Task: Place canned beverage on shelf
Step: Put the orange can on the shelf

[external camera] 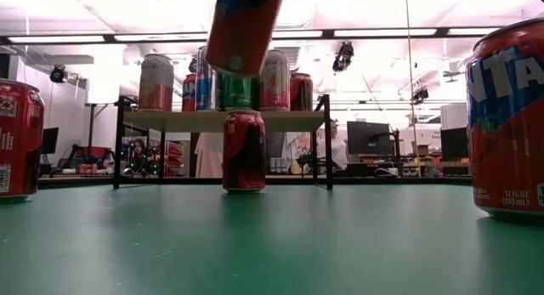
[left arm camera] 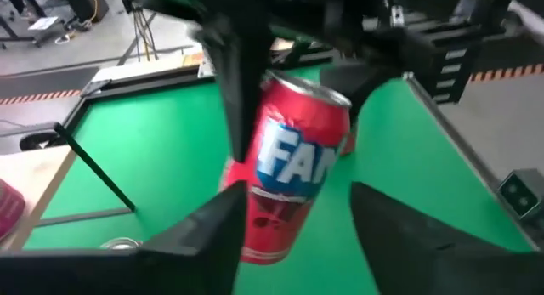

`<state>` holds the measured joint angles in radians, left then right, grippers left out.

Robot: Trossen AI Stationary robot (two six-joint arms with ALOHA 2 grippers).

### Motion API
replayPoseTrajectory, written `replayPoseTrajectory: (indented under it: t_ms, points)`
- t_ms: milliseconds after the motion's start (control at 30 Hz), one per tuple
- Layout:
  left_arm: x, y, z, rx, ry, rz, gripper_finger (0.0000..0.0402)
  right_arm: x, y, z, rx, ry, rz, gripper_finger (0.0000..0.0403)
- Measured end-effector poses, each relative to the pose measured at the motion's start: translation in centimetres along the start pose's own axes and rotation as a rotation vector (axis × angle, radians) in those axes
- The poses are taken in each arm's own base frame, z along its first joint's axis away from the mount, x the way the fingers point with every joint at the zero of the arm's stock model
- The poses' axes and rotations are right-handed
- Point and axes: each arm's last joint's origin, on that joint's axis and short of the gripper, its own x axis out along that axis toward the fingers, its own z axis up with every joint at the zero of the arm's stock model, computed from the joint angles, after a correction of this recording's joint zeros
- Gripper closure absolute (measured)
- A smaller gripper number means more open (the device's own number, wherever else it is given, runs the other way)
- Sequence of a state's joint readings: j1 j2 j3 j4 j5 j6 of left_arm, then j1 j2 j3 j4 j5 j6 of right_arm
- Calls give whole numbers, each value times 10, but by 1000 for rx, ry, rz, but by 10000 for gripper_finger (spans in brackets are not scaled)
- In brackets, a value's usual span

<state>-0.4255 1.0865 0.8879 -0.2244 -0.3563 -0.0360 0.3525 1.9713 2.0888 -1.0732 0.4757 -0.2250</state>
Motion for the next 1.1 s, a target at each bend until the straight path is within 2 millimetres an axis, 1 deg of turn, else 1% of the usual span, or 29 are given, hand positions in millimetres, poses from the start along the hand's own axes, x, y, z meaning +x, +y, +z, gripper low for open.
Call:
replayPoseTrajectory:
  t_ms: [100, 167, 233, 333, 433, 633, 967, 1100]
  points:
    - [9, -2, -4, 15, 32, 47, 159, 1, -9, 1, -28, -13, -15, 110]
    - [15, -3, -7, 29, 54, 78, 131, 2, -13, 3, -41, -36, -24, 110]
    - [19, -5, -10, 46, 70, 83, 108, 3, -16, 5, -53, -60, -35, 110]
    - [26, -6, -13, 53, 91, 90, 89, 3, -16, 8, -77, -84, -38, 110]
    - [31, -8, -15, 50, 105, 105, 84, 4, -16, 11, -88, -116, -43, 110]
    - [39, -10, -18, 57, 114, 139, 83, 5, -17, 11, -81, -122, -47, 110]
    - [40, -9, -19, 60, 114, 151, 82, 10, -28, 11, 100, -136, -51, 110]
    - [39, -9, -18, 52, 108, 168, 71, 11, -31, 12, 165, -154, -67, 110]
